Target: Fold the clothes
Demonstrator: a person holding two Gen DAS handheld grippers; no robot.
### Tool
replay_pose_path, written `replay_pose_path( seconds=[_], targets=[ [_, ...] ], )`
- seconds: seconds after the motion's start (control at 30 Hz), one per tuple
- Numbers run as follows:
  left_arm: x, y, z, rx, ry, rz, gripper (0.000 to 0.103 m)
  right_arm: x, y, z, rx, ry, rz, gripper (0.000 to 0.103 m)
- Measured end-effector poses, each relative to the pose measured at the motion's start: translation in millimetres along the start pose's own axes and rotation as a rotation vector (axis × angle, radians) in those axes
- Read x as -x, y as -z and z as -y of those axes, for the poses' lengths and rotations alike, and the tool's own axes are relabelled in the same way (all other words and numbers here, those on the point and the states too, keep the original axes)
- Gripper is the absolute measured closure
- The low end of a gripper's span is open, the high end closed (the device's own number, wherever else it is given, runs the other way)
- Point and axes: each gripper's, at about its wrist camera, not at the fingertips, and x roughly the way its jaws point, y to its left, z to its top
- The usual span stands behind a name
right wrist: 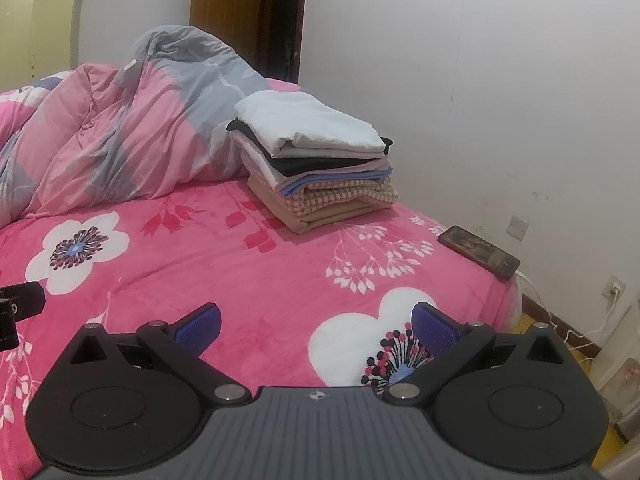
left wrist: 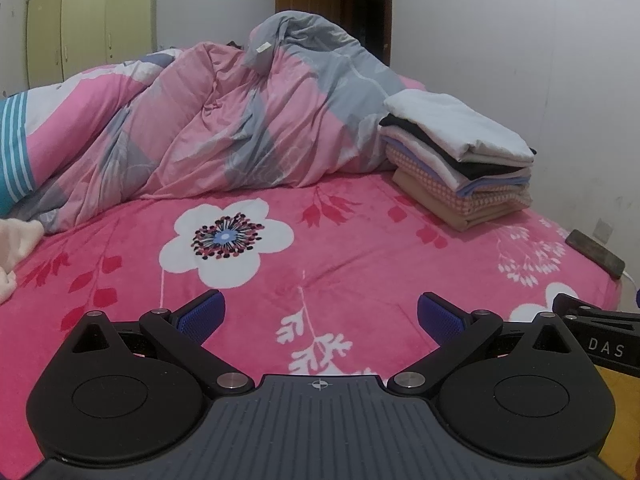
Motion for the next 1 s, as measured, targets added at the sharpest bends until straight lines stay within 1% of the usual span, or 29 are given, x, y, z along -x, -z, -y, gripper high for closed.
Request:
replay_pose_path(
  seconds=[0.2,0.37,0.53,0.7,1.0],
  targets=[
    [-1,0,3,-0.003,0.017,-0.003,0.000,1,-1,2,0.000,0.008,0.003,0.000],
    [-2,-1,17,-0.020,0.053,-0.005,0.000,4,1,10,-0.003,0.033,0.011,0.000],
    [-4,5,29,-0.037,0.073,-0.022,0.000,5,4,23,-0.013,0.061,0.010,0.000],
    [-6,7,34,-0.046,0.083,-0.036,0.000,5,6,30,-0.030,0.073,0.006,0.000],
    [-8,6,31,-0.026,0.076,-0.037,0.000,3,5,29,-0.024,0.070,-0.001,0.000]
  ],
)
